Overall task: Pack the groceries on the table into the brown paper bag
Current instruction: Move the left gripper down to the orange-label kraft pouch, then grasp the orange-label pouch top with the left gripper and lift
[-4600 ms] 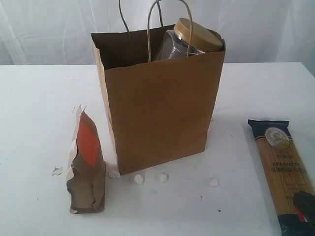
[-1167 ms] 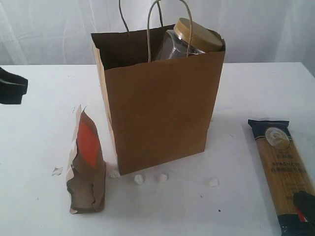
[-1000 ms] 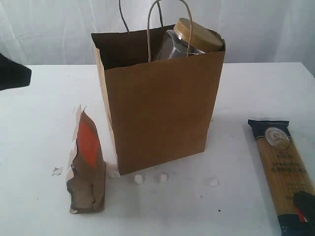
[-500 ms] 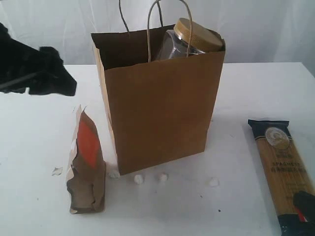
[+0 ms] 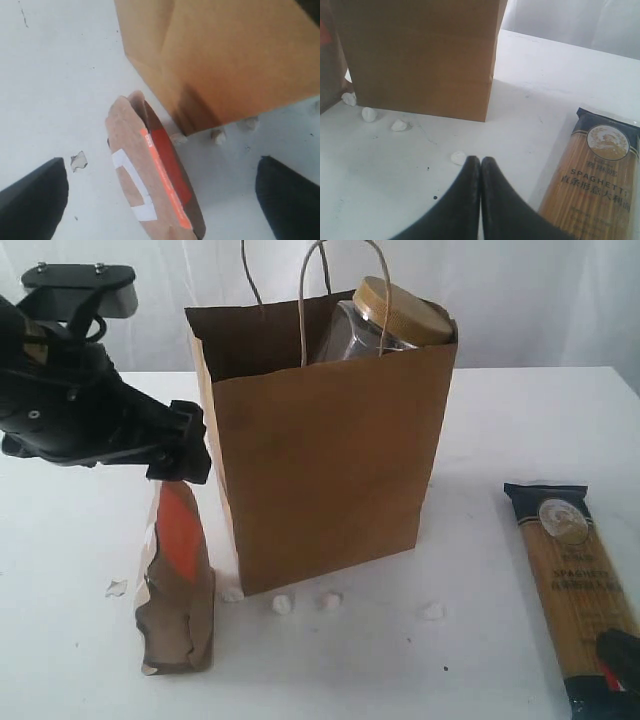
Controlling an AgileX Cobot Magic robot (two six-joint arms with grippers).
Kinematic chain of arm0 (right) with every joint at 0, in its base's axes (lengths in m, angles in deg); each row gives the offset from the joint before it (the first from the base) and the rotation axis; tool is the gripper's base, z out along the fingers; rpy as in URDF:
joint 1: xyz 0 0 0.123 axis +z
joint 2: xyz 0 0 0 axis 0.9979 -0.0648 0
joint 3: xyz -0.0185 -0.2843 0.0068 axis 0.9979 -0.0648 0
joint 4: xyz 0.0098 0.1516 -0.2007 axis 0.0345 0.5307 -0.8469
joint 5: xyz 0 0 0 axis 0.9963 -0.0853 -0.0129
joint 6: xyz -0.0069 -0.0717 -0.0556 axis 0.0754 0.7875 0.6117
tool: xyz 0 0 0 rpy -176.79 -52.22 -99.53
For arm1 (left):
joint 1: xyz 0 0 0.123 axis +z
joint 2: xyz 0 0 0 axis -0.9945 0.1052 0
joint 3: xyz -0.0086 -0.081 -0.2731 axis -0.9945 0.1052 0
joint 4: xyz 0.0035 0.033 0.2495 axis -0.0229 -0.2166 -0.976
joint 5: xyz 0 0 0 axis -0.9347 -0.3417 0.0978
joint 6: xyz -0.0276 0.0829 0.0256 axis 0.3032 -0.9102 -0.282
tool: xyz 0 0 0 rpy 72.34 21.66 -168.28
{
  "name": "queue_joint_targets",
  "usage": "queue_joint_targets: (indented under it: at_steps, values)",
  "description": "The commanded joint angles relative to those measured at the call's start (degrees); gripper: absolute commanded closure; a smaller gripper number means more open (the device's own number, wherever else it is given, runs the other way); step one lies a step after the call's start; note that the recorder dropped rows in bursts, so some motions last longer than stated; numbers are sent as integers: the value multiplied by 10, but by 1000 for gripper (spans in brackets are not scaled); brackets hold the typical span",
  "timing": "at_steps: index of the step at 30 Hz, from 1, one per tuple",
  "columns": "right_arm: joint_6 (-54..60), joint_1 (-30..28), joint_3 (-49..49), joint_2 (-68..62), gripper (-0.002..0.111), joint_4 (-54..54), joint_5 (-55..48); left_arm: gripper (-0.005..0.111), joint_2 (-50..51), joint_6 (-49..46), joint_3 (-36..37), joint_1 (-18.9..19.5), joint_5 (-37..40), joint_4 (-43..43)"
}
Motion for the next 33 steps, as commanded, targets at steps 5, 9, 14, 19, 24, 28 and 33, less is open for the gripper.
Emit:
queue_joint_targets:
  at_steps: [5, 9, 14, 19, 24, 28, 33]
  values:
    - [0, -4, -3, 5, 108, -1, 3, 3, 38, 36, -4, -5, 11, -9]
    - [0, -4, -3, 5, 108, -1, 3, 4, 64, 46, -4, -5, 23, -9]
    - [0, -4, -3, 5, 108, -1, 3, 21, 76, 78, 80, -5, -32, -18]
    - [0, -4, -3, 5, 108, -1, 3, 70, 76, 90, 86, -5, -37, -35]
    - [0, -4, -3, 5, 108, -1, 3, 107, 69, 46, 86, -5, -53, -42]
    - [0, -4, -3, 5, 108, -1, 3, 107, 33, 35, 86, -5, -41, -42]
    - [0, -4, -3, 5, 108, -1, 3, 107, -7, 24, 85, -5, -12, -49]
